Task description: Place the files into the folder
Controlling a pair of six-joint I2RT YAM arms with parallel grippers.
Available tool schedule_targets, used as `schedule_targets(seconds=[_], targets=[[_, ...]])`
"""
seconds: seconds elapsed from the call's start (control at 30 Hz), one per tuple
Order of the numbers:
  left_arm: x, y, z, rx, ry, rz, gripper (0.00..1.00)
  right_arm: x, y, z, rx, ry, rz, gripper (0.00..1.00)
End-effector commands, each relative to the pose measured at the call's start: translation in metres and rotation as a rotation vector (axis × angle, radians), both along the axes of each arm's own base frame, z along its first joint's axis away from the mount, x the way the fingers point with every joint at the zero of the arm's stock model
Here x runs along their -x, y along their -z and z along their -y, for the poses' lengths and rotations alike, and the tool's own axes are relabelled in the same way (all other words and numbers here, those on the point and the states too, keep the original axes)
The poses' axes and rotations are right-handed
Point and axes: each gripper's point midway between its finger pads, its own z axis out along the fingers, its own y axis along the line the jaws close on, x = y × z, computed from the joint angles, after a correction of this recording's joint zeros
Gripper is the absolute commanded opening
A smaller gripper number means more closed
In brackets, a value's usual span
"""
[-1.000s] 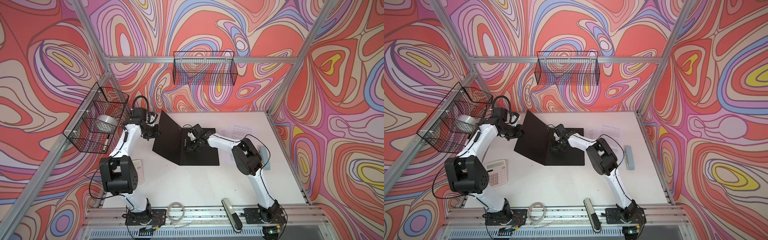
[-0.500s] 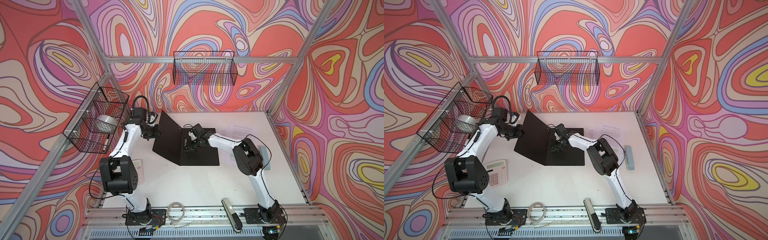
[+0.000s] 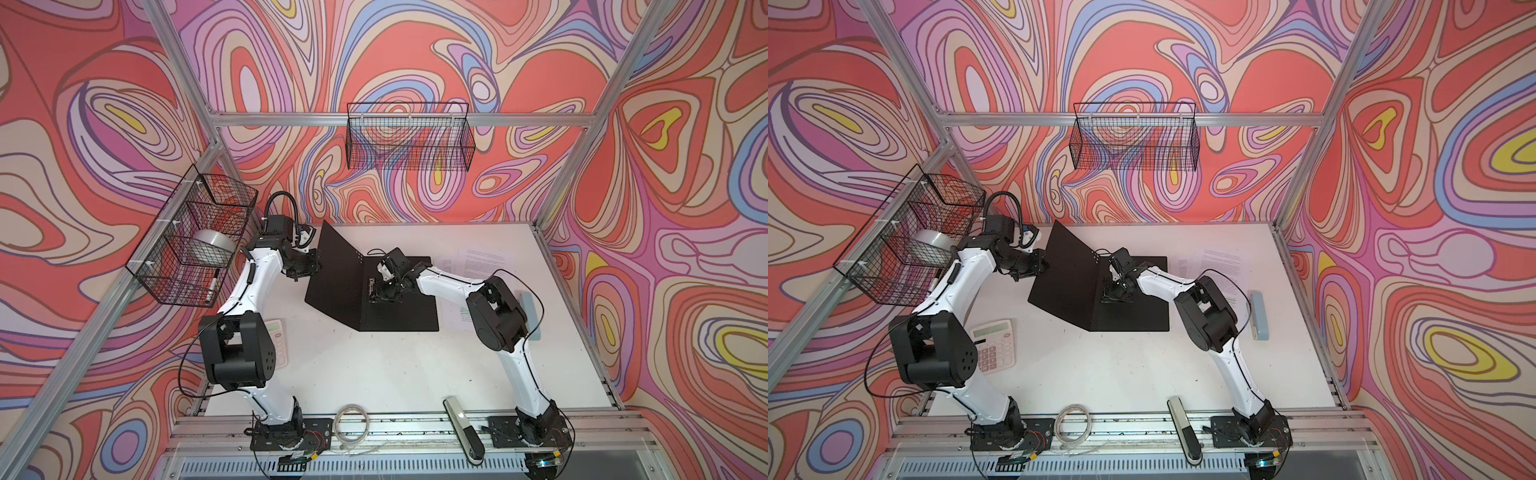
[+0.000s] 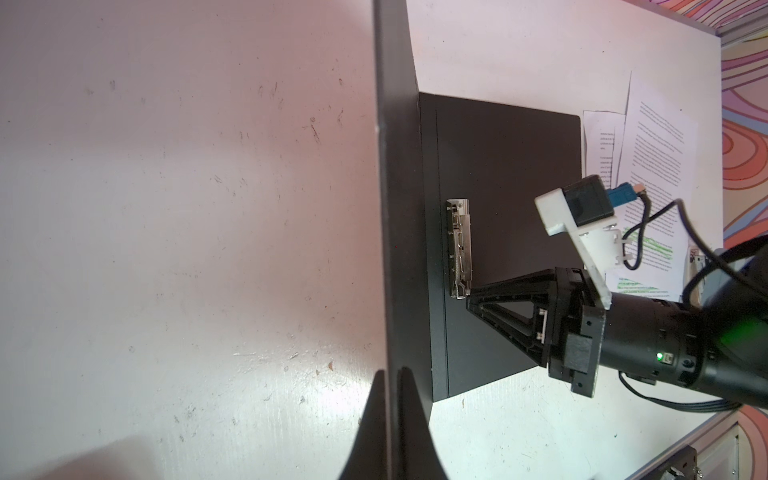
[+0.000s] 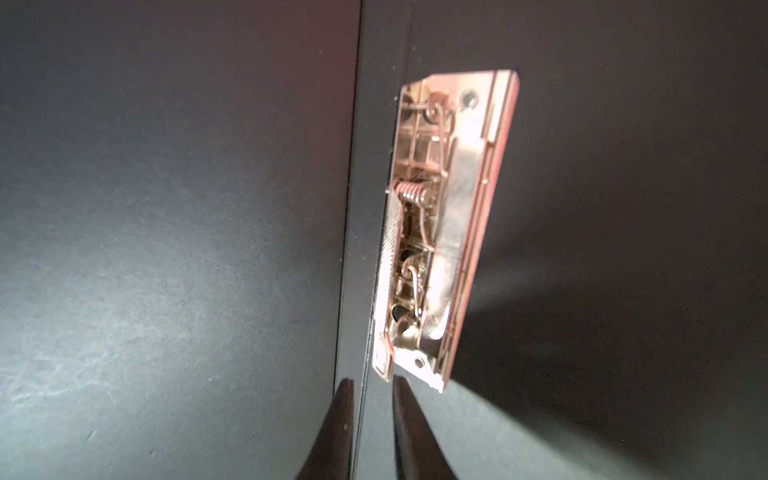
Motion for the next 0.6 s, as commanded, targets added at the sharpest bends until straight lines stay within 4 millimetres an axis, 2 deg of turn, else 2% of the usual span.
schedule_targets(seconds=[0.0, 0.37, 0.57], targets=[[0.012, 0.006, -0.005, -0.027, 0.019, -0.056, 0.0, -0.004, 0.009, 0.0, -0.005, 0.009, -0.013, 0.18], [0.011, 0.006, -0.005, -0.032, 0.024, -0.056, 0.0, -0.003, 0.013, 0.007, 0.008, 0.021, -0.018, 0.2], [0.011, 0.007, -0.005, -0.031, 0.027, -0.058, 0.0, -0.002, 0.02, 0.004, -0.005, 0.014, -0.035, 0.19]])
